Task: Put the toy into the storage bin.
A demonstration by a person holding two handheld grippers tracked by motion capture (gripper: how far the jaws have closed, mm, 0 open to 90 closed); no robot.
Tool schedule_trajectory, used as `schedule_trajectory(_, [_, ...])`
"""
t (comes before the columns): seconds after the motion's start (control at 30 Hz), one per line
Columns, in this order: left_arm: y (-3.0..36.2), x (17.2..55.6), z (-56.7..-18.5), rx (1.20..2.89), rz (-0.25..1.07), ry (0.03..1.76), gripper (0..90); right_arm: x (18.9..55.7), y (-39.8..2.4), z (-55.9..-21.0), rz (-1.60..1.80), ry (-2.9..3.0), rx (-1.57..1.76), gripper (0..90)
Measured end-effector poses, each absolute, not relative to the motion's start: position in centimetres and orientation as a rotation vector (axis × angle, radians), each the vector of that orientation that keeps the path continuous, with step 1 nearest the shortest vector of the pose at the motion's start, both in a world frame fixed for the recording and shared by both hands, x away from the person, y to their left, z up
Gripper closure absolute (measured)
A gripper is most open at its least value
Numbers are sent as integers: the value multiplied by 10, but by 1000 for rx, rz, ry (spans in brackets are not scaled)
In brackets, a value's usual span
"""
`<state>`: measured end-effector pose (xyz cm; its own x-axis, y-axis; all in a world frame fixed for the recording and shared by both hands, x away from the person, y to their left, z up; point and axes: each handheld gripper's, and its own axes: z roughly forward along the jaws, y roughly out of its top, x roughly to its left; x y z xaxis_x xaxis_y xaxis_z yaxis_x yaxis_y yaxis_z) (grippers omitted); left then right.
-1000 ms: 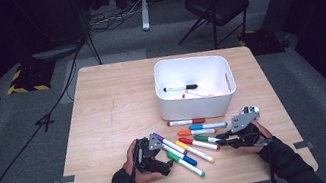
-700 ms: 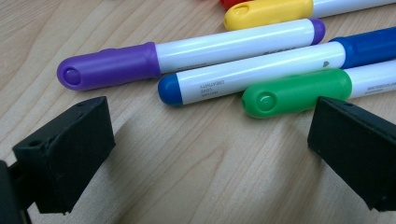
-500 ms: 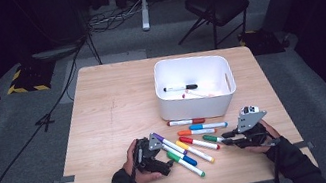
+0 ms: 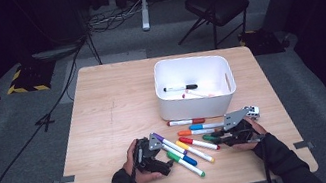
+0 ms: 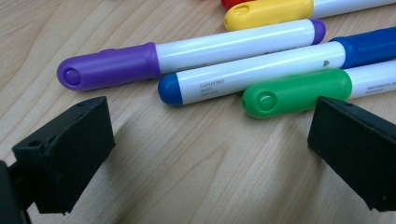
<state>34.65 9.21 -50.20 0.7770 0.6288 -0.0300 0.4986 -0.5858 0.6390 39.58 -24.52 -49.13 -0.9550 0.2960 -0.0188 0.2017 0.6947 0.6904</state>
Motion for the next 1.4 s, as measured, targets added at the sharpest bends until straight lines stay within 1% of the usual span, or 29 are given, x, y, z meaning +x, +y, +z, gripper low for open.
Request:
schedule_trajectory(0.13, [92, 347, -502, 2320, 262, 835, 6, 392, -253, -490, 1125, 2763, 408, 749])
schedule_trajectory(0.23, [92, 347, -502, 2320, 263, 835, 6, 390, -262, -484, 1211, 2723, 413, 750])
schedule_trajectory(0.47, [92, 347, -502, 2320, 262, 835, 6, 385, -285, -461, 1358, 2584, 453, 750])
schedule_trajectory(0.7, [92, 347, -502, 2319, 263, 835, 6, 382, -296, -434, 1462, 2469, 434, 750])
schedule_trajectory(0.9, [92, 347, -502, 2320, 263, 835, 6, 381, -308, -407, 1528, 2371, 438, 750])
schedule_trajectory(1.07, [92, 347, -502, 2320, 263, 835, 6, 384, -314, -378, 1513, 2319, 417, 750])
schedule_trajectory(1.4, [92, 347, -502, 2320, 262, 835, 6, 393, -316, -332, 1501, 2255, 381, 750])
